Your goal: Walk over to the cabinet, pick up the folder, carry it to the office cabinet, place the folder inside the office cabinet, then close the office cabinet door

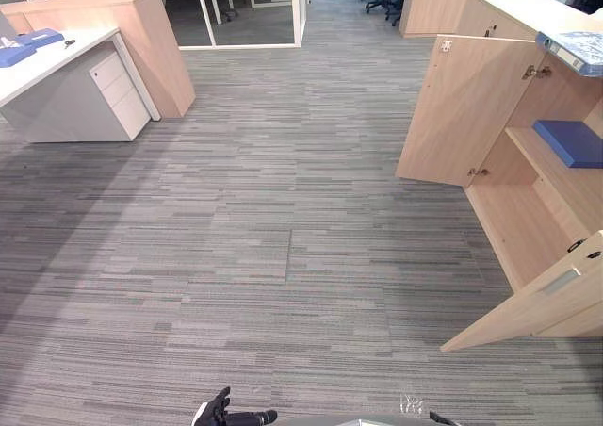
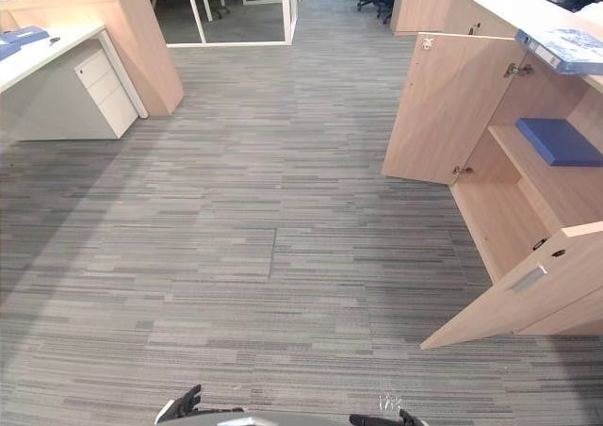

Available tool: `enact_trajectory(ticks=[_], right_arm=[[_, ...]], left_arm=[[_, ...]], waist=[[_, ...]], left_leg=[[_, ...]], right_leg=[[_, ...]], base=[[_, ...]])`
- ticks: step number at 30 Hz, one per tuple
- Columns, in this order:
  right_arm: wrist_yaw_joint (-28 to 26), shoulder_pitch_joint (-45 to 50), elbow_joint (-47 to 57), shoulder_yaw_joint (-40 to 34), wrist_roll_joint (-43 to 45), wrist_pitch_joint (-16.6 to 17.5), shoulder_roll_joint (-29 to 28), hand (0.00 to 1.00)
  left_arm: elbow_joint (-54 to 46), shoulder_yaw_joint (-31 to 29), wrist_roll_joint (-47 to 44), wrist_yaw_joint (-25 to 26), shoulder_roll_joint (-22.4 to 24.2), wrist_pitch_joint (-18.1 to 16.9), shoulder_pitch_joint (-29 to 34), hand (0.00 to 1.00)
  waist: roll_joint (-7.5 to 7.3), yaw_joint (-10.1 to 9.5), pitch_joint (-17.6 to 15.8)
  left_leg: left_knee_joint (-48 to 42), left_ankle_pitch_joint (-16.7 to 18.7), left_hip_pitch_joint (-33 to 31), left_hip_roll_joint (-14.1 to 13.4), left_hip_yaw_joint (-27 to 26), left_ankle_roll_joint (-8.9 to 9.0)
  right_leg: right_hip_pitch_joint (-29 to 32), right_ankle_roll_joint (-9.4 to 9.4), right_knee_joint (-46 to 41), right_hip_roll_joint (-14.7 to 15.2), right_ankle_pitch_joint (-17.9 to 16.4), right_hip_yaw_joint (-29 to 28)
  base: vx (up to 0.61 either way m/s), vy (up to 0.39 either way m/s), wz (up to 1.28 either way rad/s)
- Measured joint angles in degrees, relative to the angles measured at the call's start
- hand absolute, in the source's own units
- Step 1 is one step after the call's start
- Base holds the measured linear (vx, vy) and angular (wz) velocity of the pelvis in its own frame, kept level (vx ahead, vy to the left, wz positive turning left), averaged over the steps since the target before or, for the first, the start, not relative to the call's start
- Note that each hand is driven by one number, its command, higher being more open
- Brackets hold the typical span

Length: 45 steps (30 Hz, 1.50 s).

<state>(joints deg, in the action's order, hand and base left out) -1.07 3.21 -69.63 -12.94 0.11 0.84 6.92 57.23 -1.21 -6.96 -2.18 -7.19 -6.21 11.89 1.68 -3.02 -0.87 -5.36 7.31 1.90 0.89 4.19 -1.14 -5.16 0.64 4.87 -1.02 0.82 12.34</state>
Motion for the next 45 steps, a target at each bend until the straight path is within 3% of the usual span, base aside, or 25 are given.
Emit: enact_trajectory(ticks=[4, 10, 15, 30, 40, 43, 45], right_arm=[[-0.3, -1.9, -0.3, 0.0, 0.0, 0.5, -3.0, 1.00], [-1.0, -2.6, -0.9, 0.1, 0.0, 0.5, -3.1, 1.00], [-0.6, -3.2, -0.9, 0.1, 0.1, 0.5, -3.4, 1.00], [0.8, -3.8, -0.9, 1.6, 0.4, 0.7, -4.0, 1.00], [1.1, -4.4, -0.9, 3.1, 2.8, 0.9, -4.4, 1.00], [1.1, -5.0, -0.9, 5.2, 2.9, 1.0, -4.4, 1.00], [1.0, -5.7, -0.9, 6.0, 3.9, 1.1, -4.2, 1.00]], left_arm=[[-0.3, -1.0, -2.7, -1.1, 0.0, -0.1, 0.0, 1.00], [-0.3, -2.6, -3.7, -1.1, 0.2, -0.7, 0.1, 1.00], [-2.0, -2.6, 1.6, 1.1, 0.1, -1.5, 0.4, 1.00], [-2.0, -2.7, 5.1, 4.0, 0.0, -2.1, 0.1, 1.00], [-2.0, -7.4, 2.2, 6.1, 1.2, -2.1, 0.5, 1.00], [-2.0, -8.8, 1.7, 6.5, 1.8, -2.1, 0.4, 1.00], [-2.5, -9.2, 0.8, 6.9, 2.5, -2.1, 0.6, 1.00]], waist=[[-0.61, -0.22, -0.5], [-1.33, -0.49, -1.5], [-1.97, -0.47, -2.4], [-2.62, 0.03, -2.9], [-3.78, 0.17, -2.8], [-3.72, 0.24, -2.9], [-2.50, 0.20, -3.7]], left_leg=[[0.0, -0.4, 0.1, 0.8, -0.1, -0.58], [0.6, -1.6, 0.1, 2.6, -0.2, -1.34], [2.4, -2.8, 0.4, 3.3, -0.5, -1.53], [2.8, -2.7, 0.0, 3.2, -2.5, -1.45], [2.9, -2.7, 0.0, 3.4, -3.6, -1.37], [0.3, -1.0, -1.3, 3.3, -4.3, -0.10], [-6.4, 3.1, -3.8, 2.4, -5.6, 0.81]], right_leg=[[-0.1, 0.47, 0.2, 0.8, 0.4, 0.0], [0.0, 1.26, 0.2, 2.7, 1.1, 0.0], [0.5, 1.85, 0.2, 3.5, 1.9, 0.0], [2.1, 2.14, 0.2, 3.4, 2.4, -2.0], [2.5, 2.28, 0.2, 3.4, 2.8, -2.9], [2.8, 2.27, 0.2, 3.5, 2.8, -3.5], [2.5, 1.57, 0.2, 2.9, 2.3, -4.6]], base=[[-0.06, 0.056, -0.01], [-0.09, 0.097, 0.01], [-0.06, 0.055, -0.01], [0.01, 0.006, -0.07], [-0.01, 0.007, -0.05], [-0.02, 0.013, -0.12], [-0.02, 0.032, -0.29]])
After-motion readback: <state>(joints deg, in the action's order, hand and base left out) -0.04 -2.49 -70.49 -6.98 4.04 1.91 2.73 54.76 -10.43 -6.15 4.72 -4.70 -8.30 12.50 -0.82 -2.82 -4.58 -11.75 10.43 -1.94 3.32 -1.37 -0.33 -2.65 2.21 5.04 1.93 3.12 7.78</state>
